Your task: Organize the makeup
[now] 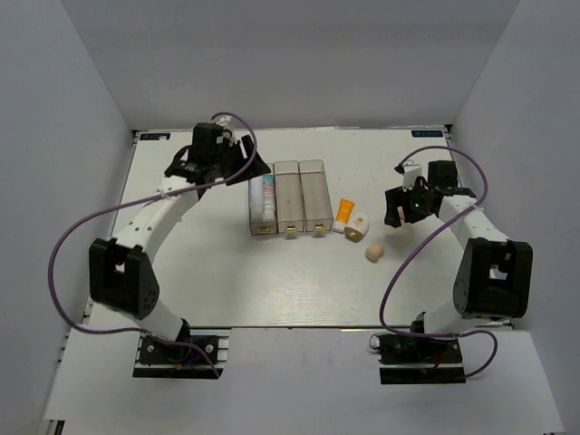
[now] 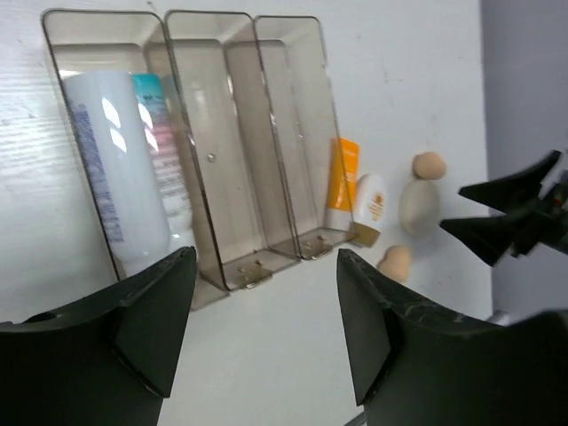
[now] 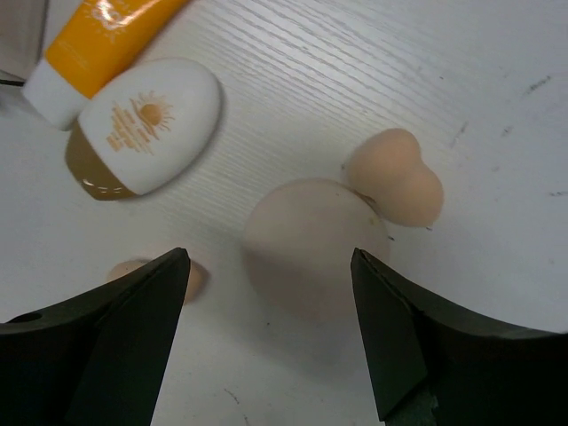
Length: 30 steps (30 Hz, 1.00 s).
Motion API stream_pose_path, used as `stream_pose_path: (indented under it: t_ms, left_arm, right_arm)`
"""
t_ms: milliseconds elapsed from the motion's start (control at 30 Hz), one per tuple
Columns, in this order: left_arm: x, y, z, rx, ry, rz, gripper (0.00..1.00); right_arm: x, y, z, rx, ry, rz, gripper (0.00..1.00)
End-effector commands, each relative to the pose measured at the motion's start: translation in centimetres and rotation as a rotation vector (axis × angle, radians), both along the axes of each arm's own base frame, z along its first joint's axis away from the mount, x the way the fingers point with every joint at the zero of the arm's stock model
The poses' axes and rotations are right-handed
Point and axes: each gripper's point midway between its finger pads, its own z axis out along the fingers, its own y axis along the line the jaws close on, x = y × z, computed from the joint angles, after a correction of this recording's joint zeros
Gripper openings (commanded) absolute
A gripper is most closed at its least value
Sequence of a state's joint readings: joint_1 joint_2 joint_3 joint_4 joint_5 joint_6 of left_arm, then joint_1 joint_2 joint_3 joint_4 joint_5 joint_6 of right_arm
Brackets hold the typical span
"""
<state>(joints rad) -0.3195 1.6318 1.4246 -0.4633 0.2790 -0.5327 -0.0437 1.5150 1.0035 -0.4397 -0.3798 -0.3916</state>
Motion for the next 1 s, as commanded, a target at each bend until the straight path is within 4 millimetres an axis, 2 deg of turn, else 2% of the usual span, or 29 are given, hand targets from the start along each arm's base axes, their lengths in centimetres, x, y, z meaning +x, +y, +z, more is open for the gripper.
stream_pose_path:
  t_ms: [0, 67, 200, 300, 467, 733, 967]
  left_arm:
    - [-2.9, -0.8, 1.4, -0.083, -0.042, -0.036, 0.74]
    - [-4.6, -0.2, 0.2, -0.09, -0.018, -0.025, 0.76]
    - [-6.6, 0.4, -0.9, -0.105, 0.002, -0.008, 0.77]
    - [-7.8, 0.5, -1.2, -0.114, 0.007, 0.0, 0.77]
    - [-8.4, 1.1, -0.9, -0.114, 0.0, 0.024, 0.78]
    - [-8.8, 1.1, -0.3, -0.132, -0.01, 0.022, 0.78]
    - [-8.8, 0.6, -0.2, -0.143, -0.01, 0.012, 0.78]
  right_arm:
    - [0.8, -2.7, 1.0, -0.121, -0.032, -0.12, 0.79]
    - [0.5, -3.3, 0.8, -0.151, -0.015, -0.14, 0.8]
    - [0.1, -4.5, -0.3, -0.201, 0.012, -0.18, 0.78]
    - [-0.2, -4.7, -1.1, -0.207, 0.05, -0.187, 0.71]
    - [-1.2, -5.3, -3.3, -0.214, 0.107, -0.193, 0.64]
    - [-1.1, -5.9, -6.2, -0.193, 0.168, -0.236, 0.57]
    - [-2.0, -5.7, -8.6, -0.176, 0.232, -0.224, 0.45]
